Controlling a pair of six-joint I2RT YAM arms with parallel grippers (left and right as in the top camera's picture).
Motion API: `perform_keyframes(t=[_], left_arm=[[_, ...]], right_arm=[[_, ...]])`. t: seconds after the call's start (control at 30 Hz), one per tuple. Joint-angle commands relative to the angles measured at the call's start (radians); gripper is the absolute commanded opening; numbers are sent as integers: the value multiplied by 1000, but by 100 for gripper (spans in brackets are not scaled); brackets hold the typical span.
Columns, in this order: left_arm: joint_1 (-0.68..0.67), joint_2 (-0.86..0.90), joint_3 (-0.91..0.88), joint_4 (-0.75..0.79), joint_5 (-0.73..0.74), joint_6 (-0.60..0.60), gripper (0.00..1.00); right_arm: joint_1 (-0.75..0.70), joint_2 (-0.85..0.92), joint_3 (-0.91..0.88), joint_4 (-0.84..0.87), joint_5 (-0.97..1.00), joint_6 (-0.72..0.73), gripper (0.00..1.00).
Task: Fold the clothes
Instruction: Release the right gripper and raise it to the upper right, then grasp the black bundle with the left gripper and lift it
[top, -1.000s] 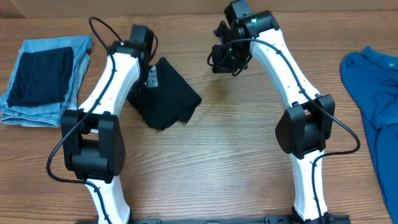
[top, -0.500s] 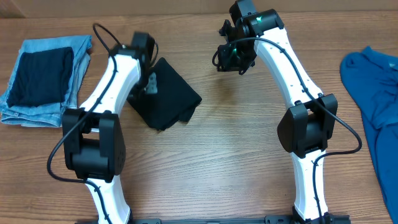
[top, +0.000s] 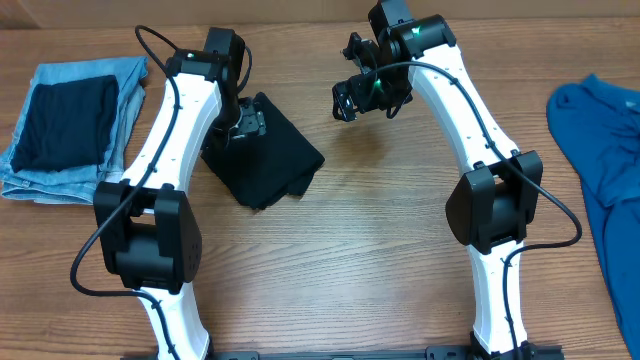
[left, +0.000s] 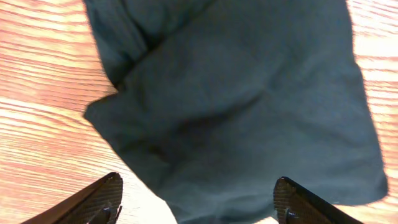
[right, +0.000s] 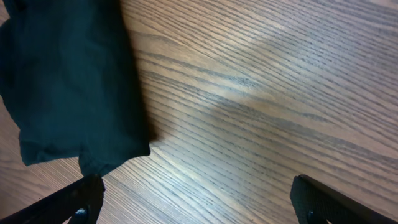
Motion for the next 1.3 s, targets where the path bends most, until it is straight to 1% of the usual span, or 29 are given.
perform_keyframes(t=[0.0,0.1,0.23,0.3,0.37,0.4,0.43,0.53,0.57,0.67,0.73,0.77,0.83,0.9,1.03,1.13,1.2,1.27], left_arm=[[-30,-7,-8,4,52,-11,83],[-64,-6,-8,9,51,-46,84],[-122,0,-8,69,42,-125,86],[-153,0,-8,105,33,-150,91],[-191,0,-8,143,-42,-217,96],[-223,0,-8,163,-88,-246,100],[-254,0,-8,185,-129,-245,100],[-322,3,-8,232,-246,-244,100],[-354,4,-8,259,-288,-217,100],[-400,4,-8,302,-296,-121,100],[-407,4,-8,322,-292,-108,100],[-408,4,-8,333,-293,-126,100],[-407,8,-8,322,-347,-225,100],[-403,20,-8,295,-395,-274,100],[-393,89,-8,264,-404,-288,100],[-394,145,-8,233,-408,-343,100],[-394,171,-8,188,-454,-403,100],[-393,186,-8,159,-495,-411,100]], right_arm=[[-25,-8,9,-13,-4,-59,100],[-64,-8,8,-18,17,-58,100],[-149,-8,9,-18,19,-54,100],[-188,-8,9,-18,19,-55,100],[-232,-8,9,-12,47,-55,100],[-258,-8,9,-8,89,-55,100],[-283,-8,9,-7,130,-55,100],[-320,-8,9,-11,142,-54,100],[-331,-8,9,-9,143,-55,100],[-354,-8,9,-10,143,-55,100],[-360,-8,9,-10,143,-55,100],[-360,-8,9,-9,143,-55,100],[-360,-8,9,-9,143,-55,100],[-360,-8,9,-10,143,-55,100],[-360,-8,9,-10,143,-55,100],[-360,-8,9,-9,143,-55,100],[-360,-8,8,-10,143,-55,100],[-360,-8,9,-9,143,-55,100]])
